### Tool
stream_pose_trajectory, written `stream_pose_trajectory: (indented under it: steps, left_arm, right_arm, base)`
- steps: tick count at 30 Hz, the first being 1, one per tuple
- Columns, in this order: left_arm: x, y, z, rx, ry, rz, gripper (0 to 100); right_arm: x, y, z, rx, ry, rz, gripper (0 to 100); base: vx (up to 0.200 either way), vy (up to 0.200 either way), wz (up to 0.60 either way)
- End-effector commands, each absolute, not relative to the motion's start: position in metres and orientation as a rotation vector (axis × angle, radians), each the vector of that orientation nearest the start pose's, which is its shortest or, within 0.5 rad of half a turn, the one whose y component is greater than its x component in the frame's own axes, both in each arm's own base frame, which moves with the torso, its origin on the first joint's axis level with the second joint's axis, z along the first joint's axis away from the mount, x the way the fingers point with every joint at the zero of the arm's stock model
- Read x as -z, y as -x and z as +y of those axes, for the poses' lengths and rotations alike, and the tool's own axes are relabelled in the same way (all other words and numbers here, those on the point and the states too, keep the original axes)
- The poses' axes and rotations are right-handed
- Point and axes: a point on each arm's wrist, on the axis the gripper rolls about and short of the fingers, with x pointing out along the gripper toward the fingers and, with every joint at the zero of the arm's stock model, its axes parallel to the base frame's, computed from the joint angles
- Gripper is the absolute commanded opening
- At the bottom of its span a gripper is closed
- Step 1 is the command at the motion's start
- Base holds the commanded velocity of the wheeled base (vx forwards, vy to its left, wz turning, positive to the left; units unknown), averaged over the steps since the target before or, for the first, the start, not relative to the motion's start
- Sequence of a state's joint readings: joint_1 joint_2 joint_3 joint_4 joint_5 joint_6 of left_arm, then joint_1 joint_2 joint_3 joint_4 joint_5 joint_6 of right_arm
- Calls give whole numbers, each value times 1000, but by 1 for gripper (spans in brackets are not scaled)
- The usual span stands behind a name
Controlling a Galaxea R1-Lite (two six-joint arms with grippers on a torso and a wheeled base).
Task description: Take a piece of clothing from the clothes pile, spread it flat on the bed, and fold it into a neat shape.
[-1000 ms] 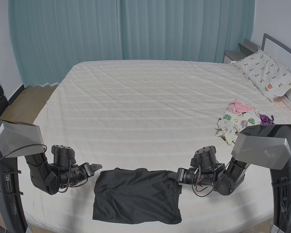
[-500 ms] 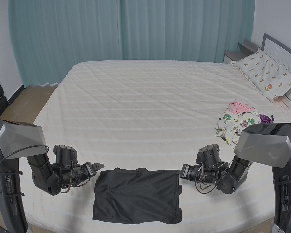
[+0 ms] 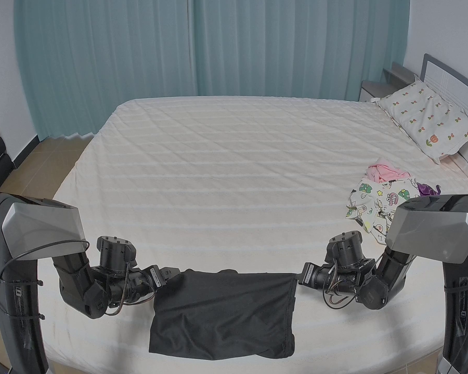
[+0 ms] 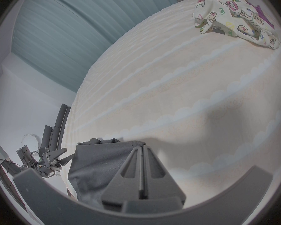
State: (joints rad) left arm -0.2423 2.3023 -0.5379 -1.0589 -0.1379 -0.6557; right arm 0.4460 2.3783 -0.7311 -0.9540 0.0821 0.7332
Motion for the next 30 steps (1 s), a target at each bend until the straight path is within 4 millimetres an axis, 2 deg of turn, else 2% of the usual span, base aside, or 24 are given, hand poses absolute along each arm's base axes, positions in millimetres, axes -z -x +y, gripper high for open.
stream_pose_trajectory:
  steps: [1, 8, 9, 18, 22, 30]
  left_arm:
    - [34, -307, -88, 139, 566, 817, 100]
    - [40, -305, -98, 158, 547, 832, 100]
    - [40, -305, -98, 158, 547, 832, 0]
    - [42, -315, -95, 69, 532, 772, 0]
    - [41, -324, -89, 11, 613, 709, 0]
    - [49, -326, -81, -41, 613, 690, 0]
  right_arm:
    - [38, -321, 156, -231, -560, 839, 0]
    - [39, -321, 156, -230, -559, 840, 0]
    - [39, -321, 156, -230, -559, 840, 0]
    - [39, -321, 157, -231, -558, 842, 0]
    - [39, -321, 158, -234, -559, 840, 0]
    - [40, -322, 159, -244, -567, 808, 0]
  base:
    - [0, 0, 0]
    - [0, 0, 0]
    - [0, 0, 0]
    - [0, 0, 0]
    - [0, 0, 0]
    - [0, 0, 0]
